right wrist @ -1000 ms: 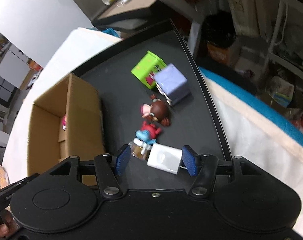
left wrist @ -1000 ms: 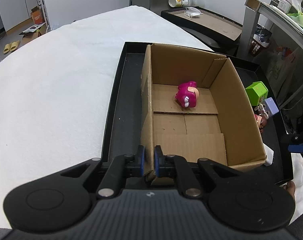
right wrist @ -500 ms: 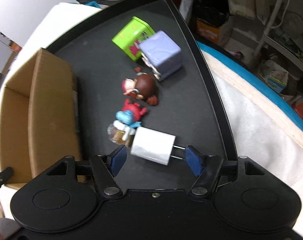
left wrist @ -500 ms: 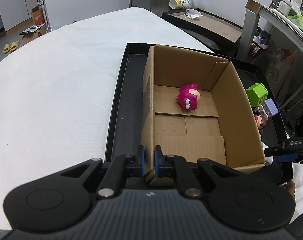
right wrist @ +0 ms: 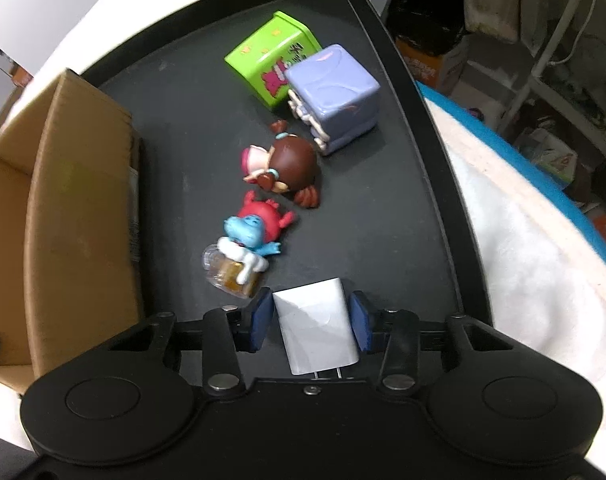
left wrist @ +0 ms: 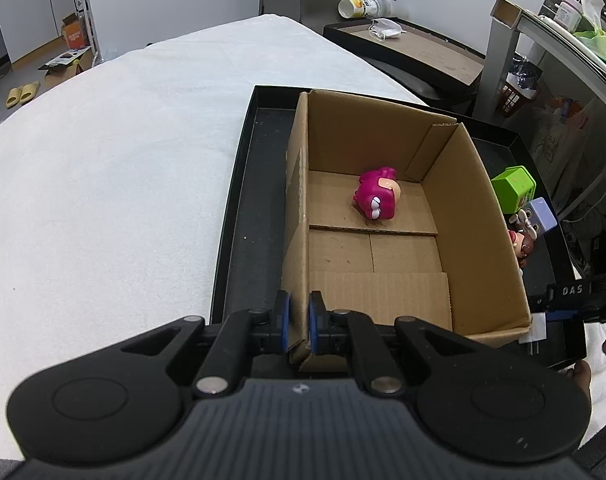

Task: Organize rigid objects
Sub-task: 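Close the right gripper on the white charger and lift it, then carry the white charger into the box beside the dinosaur and release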

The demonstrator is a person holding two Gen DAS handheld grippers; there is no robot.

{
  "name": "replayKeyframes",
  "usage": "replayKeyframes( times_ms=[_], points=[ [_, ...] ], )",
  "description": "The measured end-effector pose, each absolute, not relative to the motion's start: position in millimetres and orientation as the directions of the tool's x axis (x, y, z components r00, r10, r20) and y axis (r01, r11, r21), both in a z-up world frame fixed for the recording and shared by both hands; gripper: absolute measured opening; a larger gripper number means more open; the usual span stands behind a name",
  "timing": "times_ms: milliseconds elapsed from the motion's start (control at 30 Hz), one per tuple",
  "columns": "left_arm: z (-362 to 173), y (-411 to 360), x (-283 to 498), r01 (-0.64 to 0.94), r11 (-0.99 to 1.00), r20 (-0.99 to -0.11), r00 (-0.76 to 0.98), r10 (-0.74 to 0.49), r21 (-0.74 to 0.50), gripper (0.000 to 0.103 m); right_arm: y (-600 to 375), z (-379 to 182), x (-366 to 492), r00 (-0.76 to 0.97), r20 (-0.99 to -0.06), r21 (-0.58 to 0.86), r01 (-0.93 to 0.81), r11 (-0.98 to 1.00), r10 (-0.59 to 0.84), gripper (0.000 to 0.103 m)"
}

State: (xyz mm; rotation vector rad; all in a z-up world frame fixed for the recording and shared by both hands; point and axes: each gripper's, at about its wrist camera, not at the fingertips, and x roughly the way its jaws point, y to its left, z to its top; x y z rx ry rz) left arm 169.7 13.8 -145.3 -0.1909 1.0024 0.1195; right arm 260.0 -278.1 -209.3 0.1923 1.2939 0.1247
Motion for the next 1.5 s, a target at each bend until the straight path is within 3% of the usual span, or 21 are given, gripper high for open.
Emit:
replayKeyframes(
  times_ms=[833,1500],
  points=[
    [-145,9,172,-0.177,0.981,-0.851,0.525,0.030,-0.075,0.009,-271,-153,249,0.446,-0.811,0.377,-0.095,0.921,0.378,0.038],
    [-146,15,173,-0.158,0.983,-0.854,0.520,0.005,-0.090,0.009,-248,-105,247,0.603,-0.658,0.418,-0.207,0.885,0.452,0.038]
  ],
)
